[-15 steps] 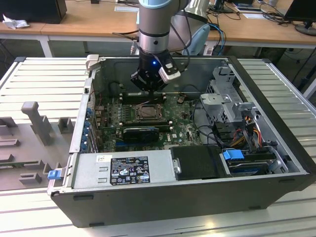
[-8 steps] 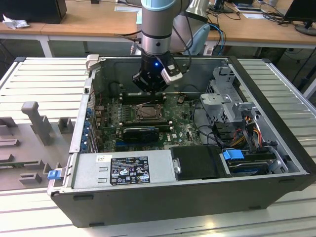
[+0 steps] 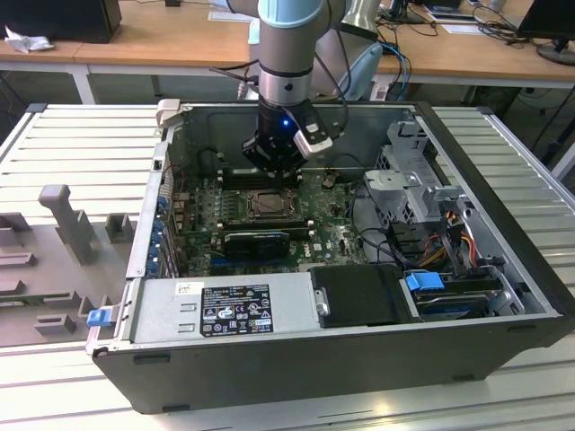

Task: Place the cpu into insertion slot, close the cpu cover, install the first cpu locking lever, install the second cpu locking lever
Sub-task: 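Install the first cpu locking lever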

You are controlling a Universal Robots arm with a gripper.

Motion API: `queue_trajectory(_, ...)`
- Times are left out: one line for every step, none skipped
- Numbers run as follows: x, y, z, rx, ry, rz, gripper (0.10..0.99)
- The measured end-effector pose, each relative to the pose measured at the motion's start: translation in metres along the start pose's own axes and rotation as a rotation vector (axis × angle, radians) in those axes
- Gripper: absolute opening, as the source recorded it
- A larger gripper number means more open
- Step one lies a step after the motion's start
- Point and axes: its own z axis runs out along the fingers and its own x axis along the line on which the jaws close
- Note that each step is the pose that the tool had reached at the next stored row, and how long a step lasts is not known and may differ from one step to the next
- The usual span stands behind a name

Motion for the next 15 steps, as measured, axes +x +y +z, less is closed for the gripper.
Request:
queue_trajectory(-0.0001, 0.0, 0.0012, 0.01, 0.0002, 0.0, 0.106)
queue_trajectory(-0.0002, 0.0001, 0.0021, 0.015, 0.0001, 0.0, 0.106)
queue_trajectory(-0.0002, 0.0001, 0.0026, 0.017, 0.0002, 0.0, 0.106)
queue_trajectory(-0.0003, 0.0, 0.0032, 0.018, 0.0004, 0.0, 0.106)
queue_trajectory(-0.0003, 0.0001, 0.0038, 0.018, 0.0007, -0.001, 0.106)
queue_trajectory(-0.0003, 0.0002, 0.0044, 0.019, 0.0009, -0.002, 0.106)
queue_trajectory(-0.0004, 0.0002, 0.0048, 0.018, 0.0009, -0.002, 0.106)
queue_trajectory(-0.0005, 0.0002, 0.0052, 0.015, 0.0008, -0.003, 0.106)
queue_trajectory(-0.0006, 0.0004, 0.0055, 0.011, 0.0003, -0.004, 0.106)
queue_trajectory(-0.0005, 0.0003, 0.0053, 0.01, 0.0004, -0.004, 0.106)
queue_trajectory(-0.0007, 0.0005, 0.0046, 0.009, 0.0002, -0.004, 0.106)
queue_trajectory(-0.0009, 0.0009, 0.0025, 0.006, -0.001, -0.004, 0.106)
queue_trajectory(-0.0009, 0.0008, -0.0029, 0.007, -0.0004, -0.004, 0.106)
queue_trajectory(-0.0008, 0.0005, -0.0079, 0.008, 0.0, -0.004, 0.106)
queue_trajectory(-0.0008, 0.0005, -0.0139, 0.008, 0.0, -0.004, 0.106)
